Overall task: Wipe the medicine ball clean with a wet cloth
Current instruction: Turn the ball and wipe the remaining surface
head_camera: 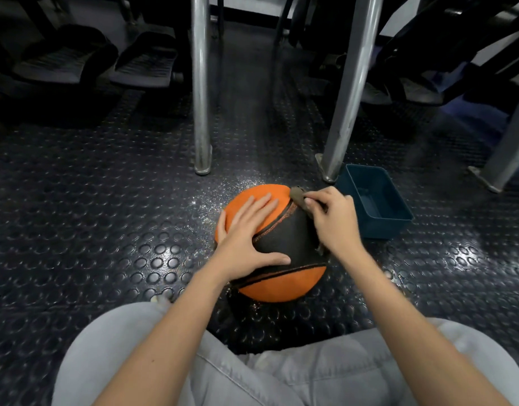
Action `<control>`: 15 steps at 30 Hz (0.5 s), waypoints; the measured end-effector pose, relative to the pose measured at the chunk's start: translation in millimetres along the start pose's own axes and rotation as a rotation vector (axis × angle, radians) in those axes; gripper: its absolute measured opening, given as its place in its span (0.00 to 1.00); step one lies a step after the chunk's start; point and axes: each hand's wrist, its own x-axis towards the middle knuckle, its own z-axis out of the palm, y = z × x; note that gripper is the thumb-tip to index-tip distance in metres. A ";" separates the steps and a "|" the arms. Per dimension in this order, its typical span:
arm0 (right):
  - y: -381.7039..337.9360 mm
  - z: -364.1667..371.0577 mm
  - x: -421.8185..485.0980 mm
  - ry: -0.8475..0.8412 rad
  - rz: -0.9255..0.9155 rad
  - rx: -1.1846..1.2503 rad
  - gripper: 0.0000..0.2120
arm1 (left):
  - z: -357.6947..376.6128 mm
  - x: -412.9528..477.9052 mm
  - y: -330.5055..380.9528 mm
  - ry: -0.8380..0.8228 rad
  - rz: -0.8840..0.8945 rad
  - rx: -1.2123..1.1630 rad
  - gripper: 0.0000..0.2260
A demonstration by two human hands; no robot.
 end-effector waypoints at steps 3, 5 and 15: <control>-16.5 -1.9 -35.2 0.036 -0.252 -0.061 0.10 | 8.1 1.9 -2.0 0.097 -0.014 -0.012 0.43; -14.8 -6.6 -46.5 -0.022 -0.415 -0.087 0.12 | 9.0 1.4 -5.6 0.110 -0.018 -0.019 0.45; -36.2 7.0 -29.6 0.062 -0.227 -0.186 0.09 | 10.4 4.9 -5.9 0.141 -0.053 -0.030 0.44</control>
